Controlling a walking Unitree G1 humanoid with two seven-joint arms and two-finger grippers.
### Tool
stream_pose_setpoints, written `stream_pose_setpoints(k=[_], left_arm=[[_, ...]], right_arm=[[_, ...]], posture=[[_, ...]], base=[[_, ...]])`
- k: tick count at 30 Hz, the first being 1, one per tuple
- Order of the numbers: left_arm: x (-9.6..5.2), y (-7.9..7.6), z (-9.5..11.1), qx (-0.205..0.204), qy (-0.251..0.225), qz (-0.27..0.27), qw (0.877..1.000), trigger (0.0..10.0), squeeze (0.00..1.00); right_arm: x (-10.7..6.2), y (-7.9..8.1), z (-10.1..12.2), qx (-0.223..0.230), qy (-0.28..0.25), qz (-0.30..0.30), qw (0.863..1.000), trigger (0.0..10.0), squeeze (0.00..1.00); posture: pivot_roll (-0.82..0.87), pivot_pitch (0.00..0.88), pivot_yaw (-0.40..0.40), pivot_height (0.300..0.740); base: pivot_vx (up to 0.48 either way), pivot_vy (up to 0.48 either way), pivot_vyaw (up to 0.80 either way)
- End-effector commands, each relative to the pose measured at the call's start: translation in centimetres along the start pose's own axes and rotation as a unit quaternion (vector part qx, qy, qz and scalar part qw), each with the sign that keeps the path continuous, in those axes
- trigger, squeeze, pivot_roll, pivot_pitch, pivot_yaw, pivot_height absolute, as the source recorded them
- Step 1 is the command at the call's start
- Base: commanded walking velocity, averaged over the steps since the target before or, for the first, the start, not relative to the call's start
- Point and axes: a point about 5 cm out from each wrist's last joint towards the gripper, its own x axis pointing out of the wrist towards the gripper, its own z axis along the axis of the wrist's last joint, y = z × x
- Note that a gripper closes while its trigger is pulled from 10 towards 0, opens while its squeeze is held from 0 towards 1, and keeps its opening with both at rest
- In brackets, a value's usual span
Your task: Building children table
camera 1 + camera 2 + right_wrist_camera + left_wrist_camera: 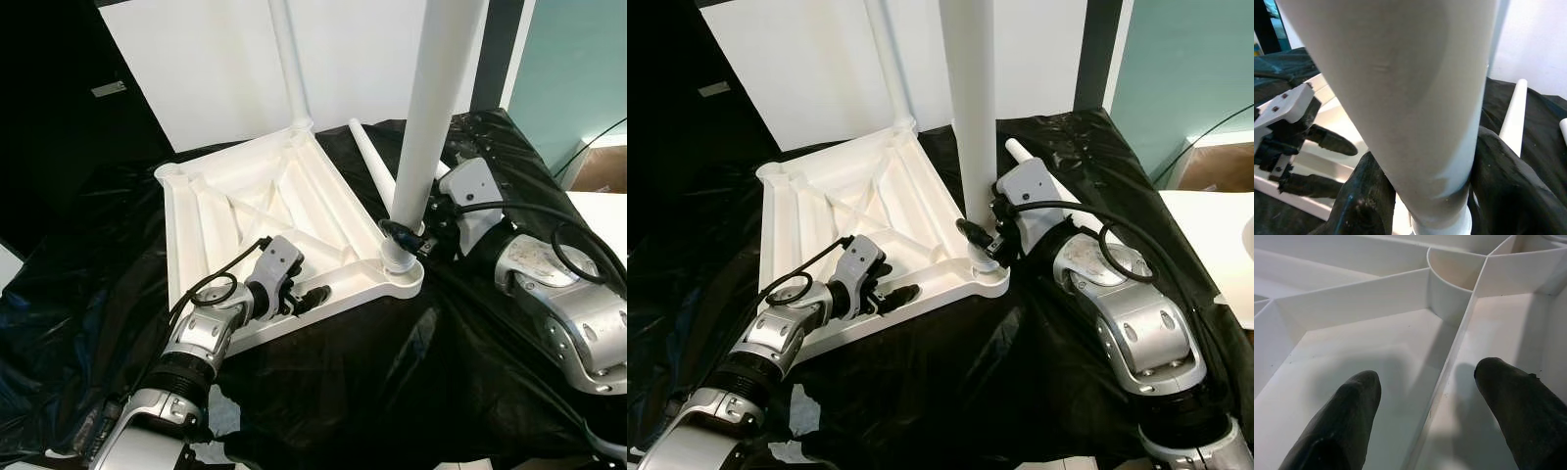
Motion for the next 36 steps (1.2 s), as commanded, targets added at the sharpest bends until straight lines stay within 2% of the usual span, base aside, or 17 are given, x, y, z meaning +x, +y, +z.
stream_pose_setpoints(k=[1,9,13,19,21,22,23,25,27,36], left_arm=[[-0.3,-0.1,-0.6,-0.001,0.01,-0.019,1.0,10.0,0.0],[-0.1,-0.2,-0.7,-0.003,0.011,-0.02,1.0,10.0,0.0],[0.0,-0.3,-0.7,-0.003,0.012,-0.022,1.0,10.0,0.0],[0.1,-0.4,-0.7,-0.001,0.012,-0.025,1.0,10.0,0.0],[0.2,-0.3,-0.6,0.001,0.014,-0.025,1.0,10.0,0.0],[0.2,-0.3,-0.6,0.001,0.014,-0.025,1.0,10.0,0.0],[0.1,-0.3,-0.6,0.002,0.014,-0.025,1.0,10.0,0.0],[0.1,-0.3,-0.6,0.002,0.014,-0.025,1.0,10.0,0.0],[0.1,-0.3,-0.6,0.003,0.014,-0.024,1.0,10.0,0.0],[-0.1,-0.1,-0.6,0.003,0.014,-0.019,1.0,10.0,0.0]], right_arm=[[0.2,1.5,-1.2,0.027,0.033,0.045,0.998,10.0,0.0],[-1.4,1.6,-2.4,0.025,0.083,0.066,0.994,10.0,0.0],[-1.5,1.6,-2.9,0.037,0.095,0.062,0.993,10.0,0.0],[-1.1,1.7,-3.6,0.076,0.104,0.046,0.991,10.0,0.0],[-0.3,1.4,-3.8,0.131,0.102,0.021,0.986,10.0,0.0],[-0.3,1.4,-3.8,0.131,0.102,0.021,0.986,10.0,0.0],[0.1,1.3,-3.8,0.154,0.102,0.014,0.983,10.0,0.0],[0.1,1.3,-3.8,0.154,0.102,0.014,0.983,10.0,0.0],[0.7,1.2,-3.8,0.187,0.102,0.011,0.977,10.0,0.0],[1.2,0.4,-3.2,0.204,0.117,0.016,0.972,10.0,0.0]], posture=[[-0.2,0.0,0.138,0.74],[-0.22,0.0,0.138,0.74],[-0.23,0.0,0.14,0.74],[-0.23,0.0,0.143,0.74],[-0.22,0.0,0.148,0.74],[-0.22,0.0,0.148,0.74],[-0.22,0.0,0.148,0.74],[-0.22,0.0,0.148,0.74],[-0.21,0.0,0.146,0.74],[-0.2,0.0,0.141,0.74]], base=[[0.0,0.0,0.0],[0.0,0.0,0.0],[0.0,0.0,0.0],[0.0,0.0,0.0],[0.0,0.0,0.0],[0.0,0.0,0.0],[0.0,0.0,0.0],[0.0,0.0,0.0],[0.0,0.0,0.0],[0.0,0.0,0.0]])
